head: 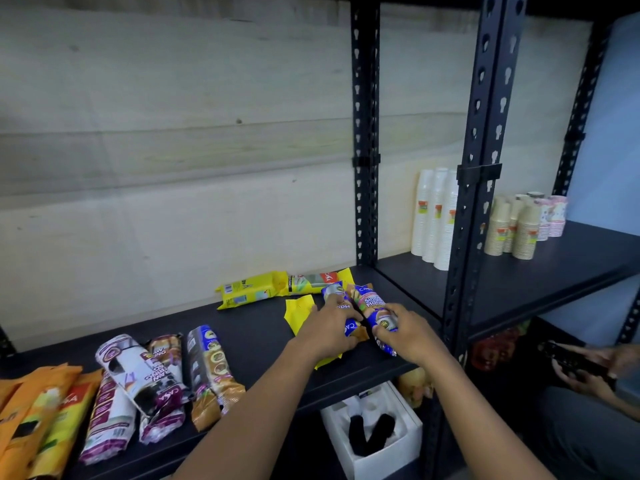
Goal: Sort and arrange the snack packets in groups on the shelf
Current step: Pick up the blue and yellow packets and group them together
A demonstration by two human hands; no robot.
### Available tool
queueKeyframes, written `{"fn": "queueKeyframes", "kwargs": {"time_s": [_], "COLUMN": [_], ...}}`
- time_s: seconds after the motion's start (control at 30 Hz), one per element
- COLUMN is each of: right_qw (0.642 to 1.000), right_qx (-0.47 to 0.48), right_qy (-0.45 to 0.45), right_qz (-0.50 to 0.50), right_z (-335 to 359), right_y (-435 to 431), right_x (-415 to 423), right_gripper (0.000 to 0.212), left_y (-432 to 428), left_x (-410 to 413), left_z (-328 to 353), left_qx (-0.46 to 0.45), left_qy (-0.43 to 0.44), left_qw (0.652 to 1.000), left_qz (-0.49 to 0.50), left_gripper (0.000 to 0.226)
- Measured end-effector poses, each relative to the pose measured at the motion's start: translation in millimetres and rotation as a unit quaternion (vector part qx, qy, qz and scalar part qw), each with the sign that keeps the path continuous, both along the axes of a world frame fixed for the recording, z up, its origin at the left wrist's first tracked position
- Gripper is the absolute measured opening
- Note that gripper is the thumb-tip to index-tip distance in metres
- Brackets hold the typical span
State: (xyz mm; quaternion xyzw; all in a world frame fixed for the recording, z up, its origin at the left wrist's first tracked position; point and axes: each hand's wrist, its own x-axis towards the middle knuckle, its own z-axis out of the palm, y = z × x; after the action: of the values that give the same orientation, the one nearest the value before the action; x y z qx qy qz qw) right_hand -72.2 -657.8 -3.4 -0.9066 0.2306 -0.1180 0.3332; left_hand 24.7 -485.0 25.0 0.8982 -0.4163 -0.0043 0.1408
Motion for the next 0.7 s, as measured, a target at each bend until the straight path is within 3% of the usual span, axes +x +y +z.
{"fn": "queueKeyframes", "kwargs": {"time_s": [0.37,0.7], "right_qw": [0.993,0.978], "right_qx": [0.017,0.05], "right_qy": [-0.113,-0.204], "right_qz": [-0.017,0.008], "right_z": [8,33], "right_y": [21,67], "right_x": [-19,-25], "right_gripper": [0.053,0.042], "left_y": [17,80], "left_x": [-17,-21], "left_z": [4,30], "left_qx": [-0.172,-0.225], "left_qy": [0.029,-0.013], "left_qw": [0.985,0.974], "left_qz": [-0.008,0.032], "left_gripper": [0.045,0.043]}}
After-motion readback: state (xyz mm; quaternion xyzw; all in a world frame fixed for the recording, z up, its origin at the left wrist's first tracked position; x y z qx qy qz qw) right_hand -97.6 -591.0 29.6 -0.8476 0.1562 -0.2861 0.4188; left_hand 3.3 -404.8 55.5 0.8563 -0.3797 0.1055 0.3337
